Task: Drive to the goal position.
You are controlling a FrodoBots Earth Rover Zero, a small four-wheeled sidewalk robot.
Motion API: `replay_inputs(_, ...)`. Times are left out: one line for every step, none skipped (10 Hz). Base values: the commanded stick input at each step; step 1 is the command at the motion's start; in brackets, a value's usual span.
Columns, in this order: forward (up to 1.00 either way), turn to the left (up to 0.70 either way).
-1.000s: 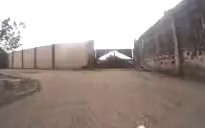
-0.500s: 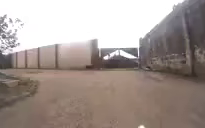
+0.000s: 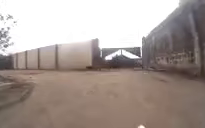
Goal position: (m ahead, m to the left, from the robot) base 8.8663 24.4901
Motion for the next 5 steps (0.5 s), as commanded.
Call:
replay_inputs(0.7, 0.23)
replay_inputs(0.7, 0.0)
replay_inputs(0.7, 0.0)
replay_inputs(0.7, 0.0)
replay_inputs(0.7, 0.0)
